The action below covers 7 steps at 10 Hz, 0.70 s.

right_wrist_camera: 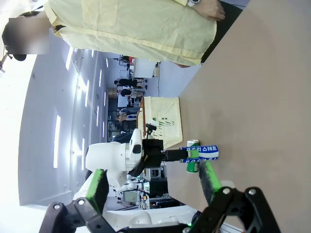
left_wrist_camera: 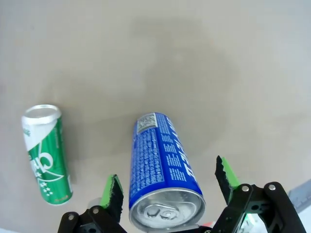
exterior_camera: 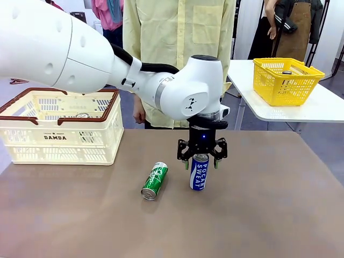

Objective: Place the drinks into the Shopping basket.
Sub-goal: Pick up one drink and place it into the Shopping basket.

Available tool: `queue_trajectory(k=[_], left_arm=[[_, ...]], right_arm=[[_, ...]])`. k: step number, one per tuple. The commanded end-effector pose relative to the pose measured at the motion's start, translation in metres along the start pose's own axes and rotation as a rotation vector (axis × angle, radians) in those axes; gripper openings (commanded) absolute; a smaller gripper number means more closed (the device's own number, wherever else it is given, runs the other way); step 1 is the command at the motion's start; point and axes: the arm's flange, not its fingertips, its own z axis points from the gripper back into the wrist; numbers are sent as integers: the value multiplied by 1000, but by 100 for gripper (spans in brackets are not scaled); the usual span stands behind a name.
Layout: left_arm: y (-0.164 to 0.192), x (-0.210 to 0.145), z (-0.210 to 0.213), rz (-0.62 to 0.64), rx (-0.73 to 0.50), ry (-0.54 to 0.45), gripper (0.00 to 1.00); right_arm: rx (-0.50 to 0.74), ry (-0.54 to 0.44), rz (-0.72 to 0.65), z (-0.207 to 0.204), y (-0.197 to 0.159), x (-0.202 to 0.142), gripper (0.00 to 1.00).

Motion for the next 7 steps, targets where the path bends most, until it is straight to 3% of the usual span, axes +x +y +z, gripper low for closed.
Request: queue_trajectory(k=[1,4,6,7], left_arm=[[11,3,-1,-20,-45,79,100],[12,4,-7,-14,-21,94,100],[10,5,-8,0,1,49,100],[9,5,-9,-5,-4,46,45]], right_arm=[[22,-11,18,-2,2,4,100],[22,-11,18,-2,2,4,100],[22,-11,18,-2,2,4,100],[22,-11,18,-2,2,4,100]])
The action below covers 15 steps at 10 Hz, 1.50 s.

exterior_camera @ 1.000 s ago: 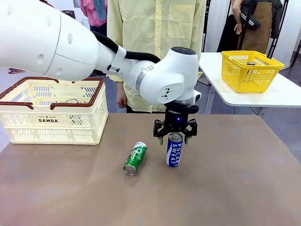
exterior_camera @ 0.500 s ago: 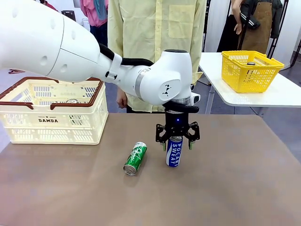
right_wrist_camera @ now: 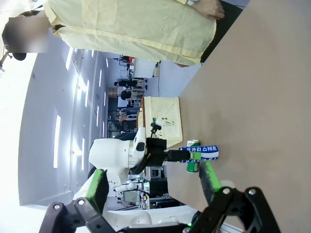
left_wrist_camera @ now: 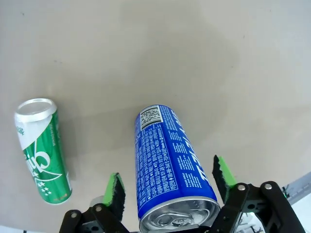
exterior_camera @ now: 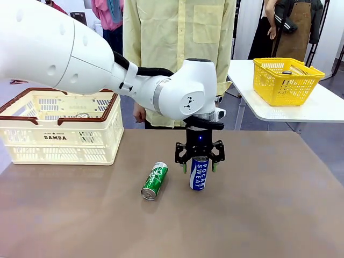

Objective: Place the drinks into the Shopping basket.
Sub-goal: Pick up one drink and place it into the Shopping basket.

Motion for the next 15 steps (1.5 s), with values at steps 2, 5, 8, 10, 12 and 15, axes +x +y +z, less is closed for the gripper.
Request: queue_trajectory(k=[2,5,8,10,12,15], left_arm=[[-2,1,-4,-12,18,-16,0],[-1,-1,-3,-9,15,-37,0],[5,-8,22,-10,-1,-98,0],[23,-45,124,-168,-17,-93,0],[45,-67,204,-265,16,-20,0],[66,-68,219,-67,-49,-103,0]], right_arm=[[22,-11,18,-2,2,4,100],[22,-11,18,-2,2,4,100],[22,-11,18,-2,2,4,100],[22,-11,18,-2,2,4,100],[22,-11,18,-2,2,4,100],[22,-11,18,-2,2,4,100]])
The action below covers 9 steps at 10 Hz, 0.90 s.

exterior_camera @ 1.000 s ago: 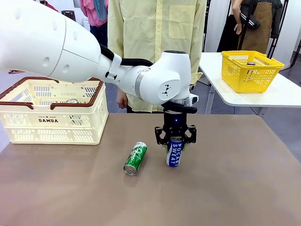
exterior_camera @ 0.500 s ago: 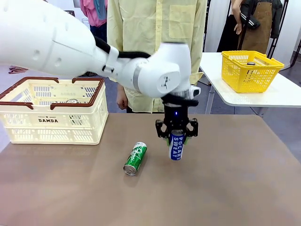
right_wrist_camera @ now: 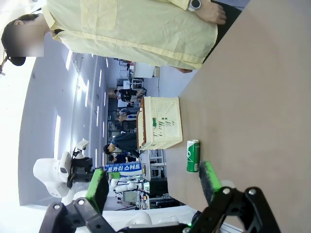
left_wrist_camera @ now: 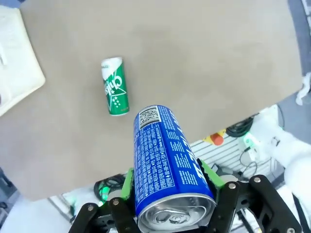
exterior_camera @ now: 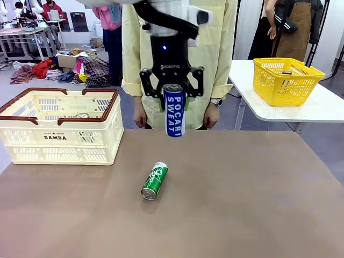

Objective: Place the drinks into the Shopping basket.
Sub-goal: Pick up one drink and place it into the Shopping basket.

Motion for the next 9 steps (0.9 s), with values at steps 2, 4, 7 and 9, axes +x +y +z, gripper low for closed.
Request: queue_trajectory(k=[2,4,7,9], left_arm=[[-13,-6,-5,-54,14,12,0],[-13,-6,-5,-54,14,12,0],[43,10,37,19,-107,-133,0],[151,11,89,36,-212,-246,0]], right_arm=[[22,-11,19,-2,2,4,100],[22,-11,19,-2,2,4,100],[22,-11,19,-2,2,4,100],[22,-11,19,-2,2,4,100]])
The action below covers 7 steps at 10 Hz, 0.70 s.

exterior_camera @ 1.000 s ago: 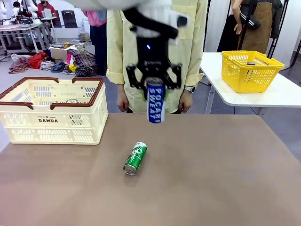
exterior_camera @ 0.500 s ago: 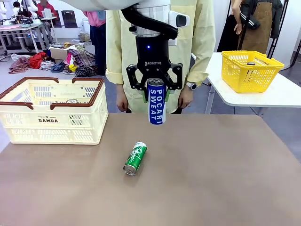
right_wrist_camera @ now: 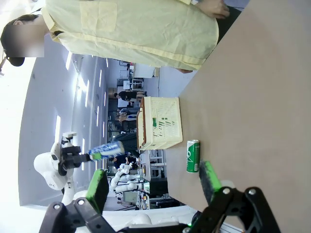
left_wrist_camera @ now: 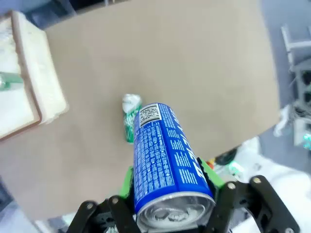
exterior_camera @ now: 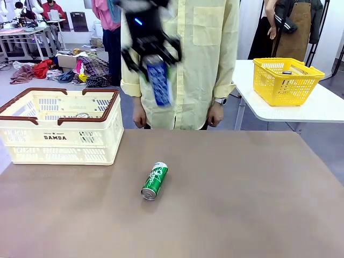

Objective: Place the drinks into the Shopping basket.
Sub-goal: Pick up one drink and place it into the Shopping basket.

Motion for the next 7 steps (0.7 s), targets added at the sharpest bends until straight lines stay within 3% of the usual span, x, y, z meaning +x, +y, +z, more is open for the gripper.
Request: queue_trajectory(k=[1,3,5,6,7], left_arm=[[103,1,32,-8,-119,-61,0],[204,12,38,88,-72,-157,0],[272,9,38,254,-123,-163,0],[307,3,42,394,-72,-220,0],[340,-4,53,538,-131,-275,0]], right_arm=[[21,-10,19,-2,3,4,100],[21,-10,19,-2,3,4,100],[21,-10,19,-2,3,4,100],[21,-10,19,-2,3,4,100],[21,-10,19,-2,3,4,100]])
